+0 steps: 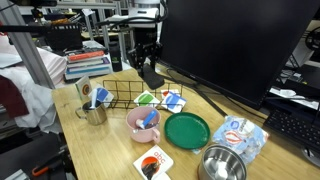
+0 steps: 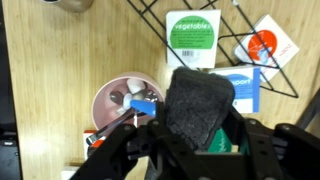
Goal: Move the black object from the right from the left
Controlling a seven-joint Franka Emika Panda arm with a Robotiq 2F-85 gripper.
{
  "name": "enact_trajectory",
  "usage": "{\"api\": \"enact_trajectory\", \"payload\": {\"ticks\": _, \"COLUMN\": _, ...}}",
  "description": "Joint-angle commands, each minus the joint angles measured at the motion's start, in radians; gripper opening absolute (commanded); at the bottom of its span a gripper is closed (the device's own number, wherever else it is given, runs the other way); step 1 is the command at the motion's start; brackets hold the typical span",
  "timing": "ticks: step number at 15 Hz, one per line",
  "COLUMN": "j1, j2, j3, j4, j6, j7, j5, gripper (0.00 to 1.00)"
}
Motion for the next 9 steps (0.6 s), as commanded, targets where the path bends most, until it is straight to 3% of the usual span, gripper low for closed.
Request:
{"api": "enact_trajectory", "payload": {"ticks": 1, "j1": 0.032, "j2": 0.06, "j3": 0.036, "j4": 0.084, "j6": 0.034, "j7": -0.062, "j5": -0.016, "gripper": 0.32}}
{"api": "enact_trajectory", "payload": {"ticks": 9, "j1": 0.147, "j2": 0.216, "j3": 0.116, "j4": 0.202, "j6": 0.179, "j7": -0.279, "j5": -0.027, "gripper": 0.32}}
